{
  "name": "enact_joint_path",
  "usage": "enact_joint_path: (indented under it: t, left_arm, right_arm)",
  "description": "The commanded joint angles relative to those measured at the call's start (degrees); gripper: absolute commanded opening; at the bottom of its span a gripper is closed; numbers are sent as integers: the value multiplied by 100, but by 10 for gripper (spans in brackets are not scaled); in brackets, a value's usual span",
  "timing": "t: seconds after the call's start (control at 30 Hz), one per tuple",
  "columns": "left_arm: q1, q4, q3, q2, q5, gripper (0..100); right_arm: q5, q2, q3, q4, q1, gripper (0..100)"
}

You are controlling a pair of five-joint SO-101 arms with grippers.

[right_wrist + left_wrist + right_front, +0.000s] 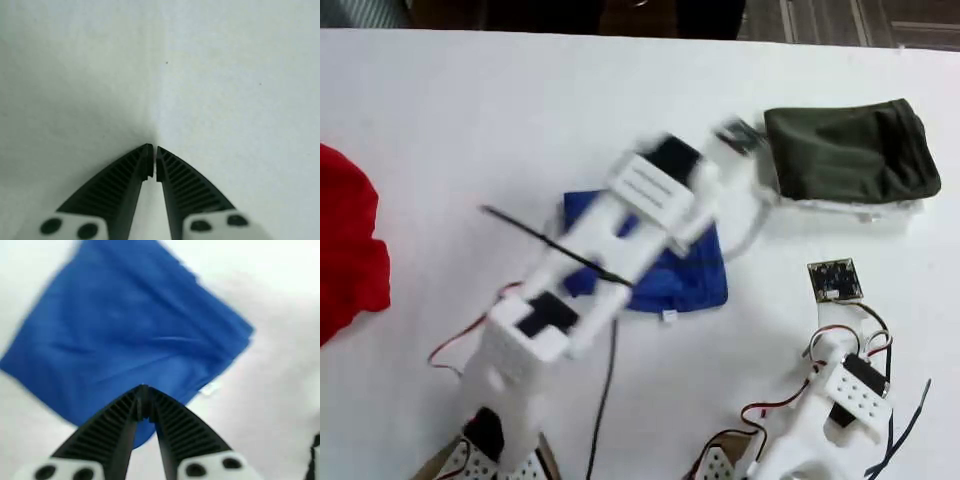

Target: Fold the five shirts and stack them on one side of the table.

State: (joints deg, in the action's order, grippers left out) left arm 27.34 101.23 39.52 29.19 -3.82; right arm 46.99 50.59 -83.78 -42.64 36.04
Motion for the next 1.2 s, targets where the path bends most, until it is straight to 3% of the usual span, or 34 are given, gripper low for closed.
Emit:
enact_joint_path:
  t: [0.0, 0.1, 0.3, 0.47, 0.6, 0.73, 0.9, 1.17]
  left_arm:
    - [-985, 123, 13, -958, -237, 28]
    - [-1776, 123, -602, -1793, -246, 28]
    - [-2919, -185, -2818, -3525, -747, 28]
    - [-4149, -1653, -5552, -4413, -941, 28]
    - [-5020, -2910, -7363, -5011, -1055, 28]
    - [-5345, -4053, -8813, -5442, -1020, 28]
    - [-5415, -5345, -9974, -5644, -1011, 28]
    - [-5407, -5899, -10466, -5679, -1011, 28]
  right_arm:
    - [-9, 110, 246, 31, -127, 27]
    - [-176, 101, 747, -497, -514, 87]
    - [-1600, 84, 2505, -2185, -2105, 190]
    - [-2356, -409, 3411, -2633, -3925, 194]
    - [-2919, -1666, 4193, -2642, -4567, 261]
    - [-3279, -3020, 5204, -2782, -4892, 344]
    - [-3560, -4488, 6813, -3301, -5024, 354]
    - [-4457, -6431, 9099, -4593, -5367, 354]
